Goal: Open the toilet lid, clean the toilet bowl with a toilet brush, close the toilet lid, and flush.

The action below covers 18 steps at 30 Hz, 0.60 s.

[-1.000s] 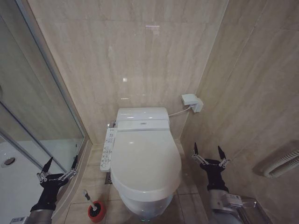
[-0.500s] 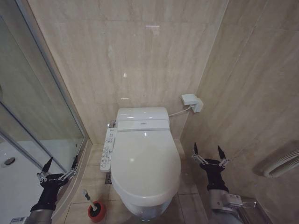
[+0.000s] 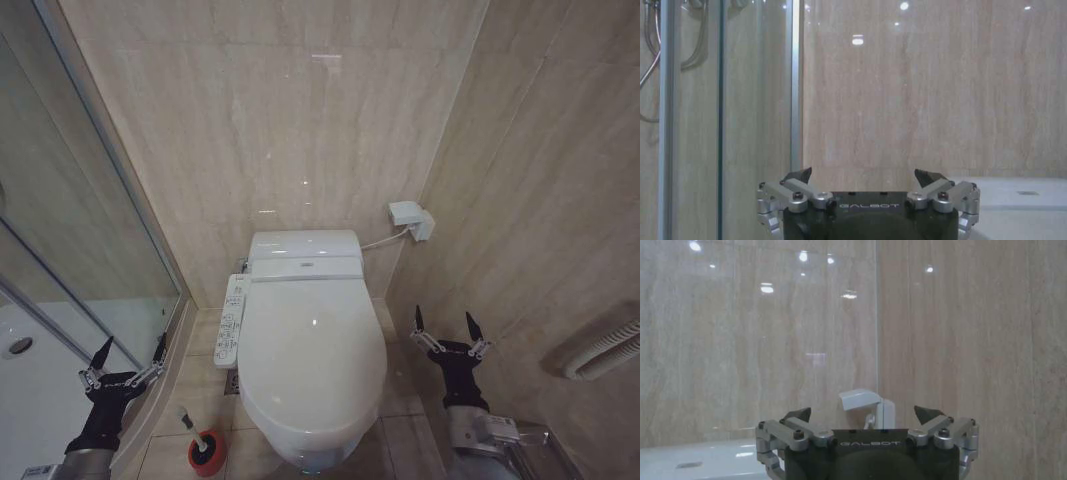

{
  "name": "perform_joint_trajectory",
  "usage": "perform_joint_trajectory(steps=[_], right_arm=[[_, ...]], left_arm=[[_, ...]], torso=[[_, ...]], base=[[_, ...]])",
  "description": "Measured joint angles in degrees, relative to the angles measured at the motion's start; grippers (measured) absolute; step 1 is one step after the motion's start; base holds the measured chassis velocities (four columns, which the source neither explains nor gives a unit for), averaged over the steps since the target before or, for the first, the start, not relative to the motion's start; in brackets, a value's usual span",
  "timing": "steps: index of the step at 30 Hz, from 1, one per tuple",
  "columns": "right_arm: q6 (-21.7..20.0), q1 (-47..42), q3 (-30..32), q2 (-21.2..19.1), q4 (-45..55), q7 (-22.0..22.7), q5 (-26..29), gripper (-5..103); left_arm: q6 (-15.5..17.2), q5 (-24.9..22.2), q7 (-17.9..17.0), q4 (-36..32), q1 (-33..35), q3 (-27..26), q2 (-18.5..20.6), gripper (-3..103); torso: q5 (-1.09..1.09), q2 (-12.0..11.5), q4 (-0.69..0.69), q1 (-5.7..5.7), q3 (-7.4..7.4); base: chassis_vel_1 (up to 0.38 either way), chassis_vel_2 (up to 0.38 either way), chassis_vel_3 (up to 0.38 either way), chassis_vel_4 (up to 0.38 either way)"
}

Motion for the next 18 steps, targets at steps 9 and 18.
perform_joint_trajectory(steps=[9, 18], right_arm=[[0.0, 0.0, 0.0, 0.0, 0.0, 0.0, 0.0, 100], [0.0, 0.0, 0.0, 0.0, -0.1, 0.0, 0.0, 100]], left_arm=[[0.0, 0.0, 0.0, 0.0, 0.0, 0.0, 0.0, 100], [3.9, 0.4, -0.1, 0.1, -2.6, 1.5, -0.6, 100]], torso=[[0.00, 0.0, 0.00, 0.00, 0.00], [0.00, 0.0, 0.00, 0.00, 0.00]], base=[[0.000, 0.000, 0.000, 0.000], [0.000, 0.000, 0.000, 0.000]])
